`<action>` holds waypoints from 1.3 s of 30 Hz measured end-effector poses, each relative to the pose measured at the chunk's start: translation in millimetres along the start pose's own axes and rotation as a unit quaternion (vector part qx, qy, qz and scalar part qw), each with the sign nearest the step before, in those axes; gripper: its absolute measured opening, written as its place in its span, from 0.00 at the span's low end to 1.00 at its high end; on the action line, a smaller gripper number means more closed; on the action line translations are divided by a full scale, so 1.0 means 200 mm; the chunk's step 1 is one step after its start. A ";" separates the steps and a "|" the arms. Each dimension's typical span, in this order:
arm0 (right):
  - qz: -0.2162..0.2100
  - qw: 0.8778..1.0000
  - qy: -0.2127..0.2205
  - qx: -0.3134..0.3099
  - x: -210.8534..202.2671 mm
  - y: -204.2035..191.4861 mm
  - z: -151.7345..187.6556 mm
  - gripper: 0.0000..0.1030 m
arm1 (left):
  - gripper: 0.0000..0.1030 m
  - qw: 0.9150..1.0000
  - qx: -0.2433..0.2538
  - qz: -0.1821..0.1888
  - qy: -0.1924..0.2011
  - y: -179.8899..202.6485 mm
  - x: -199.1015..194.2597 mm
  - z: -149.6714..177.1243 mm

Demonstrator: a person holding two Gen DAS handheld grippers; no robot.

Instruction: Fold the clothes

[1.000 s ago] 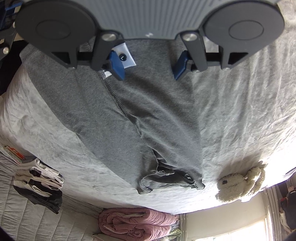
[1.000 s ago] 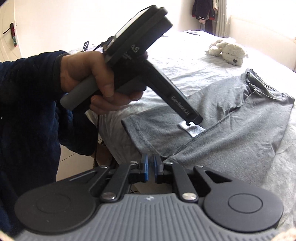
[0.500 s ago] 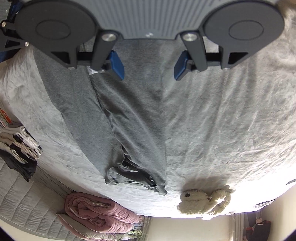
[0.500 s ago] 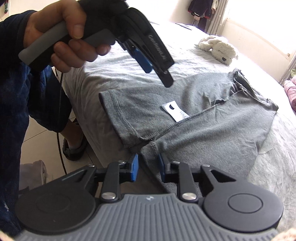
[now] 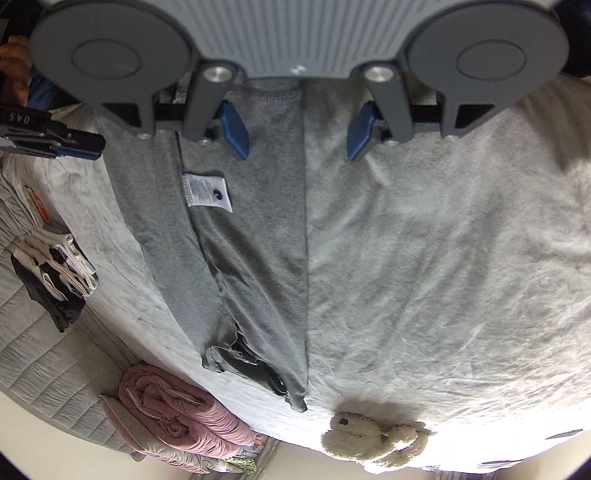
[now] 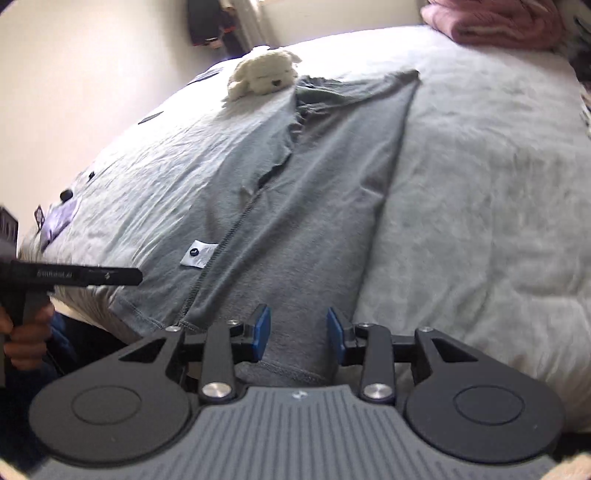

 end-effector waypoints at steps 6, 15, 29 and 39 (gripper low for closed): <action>-0.040 0.987 -0.054 0.145 -0.03 0.16 0.14 0.36 | 0.55 0.999 0.037 -0.012 -0.001 0.03 0.03 0.02; -0.064 0.979 -0.073 0.181 -0.03 0.17 0.15 0.17 | 0.08 1.000 -0.015 0.018 0.006 0.03 0.05 0.02; -0.043 0.983 -0.002 0.178 -0.32 0.20 0.15 0.08 | 0.02 1.000 0.003 -0.006 0.020 0.24 -0.09 0.08; 0.020 0.986 -0.014 0.162 -0.29 0.25 0.17 0.08 | 0.02 0.999 0.011 -0.030 0.000 0.30 -0.03 0.16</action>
Point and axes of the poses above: each gripper's, at about its wrist camera, not at the fingertips, and x roughly the way its jaws point, y to its right, z to its underside, the point moved 3 cm from there along x, roughly the way its jaws point, and after that the axes turned 14 degrees about z, right-handed, at the moved point
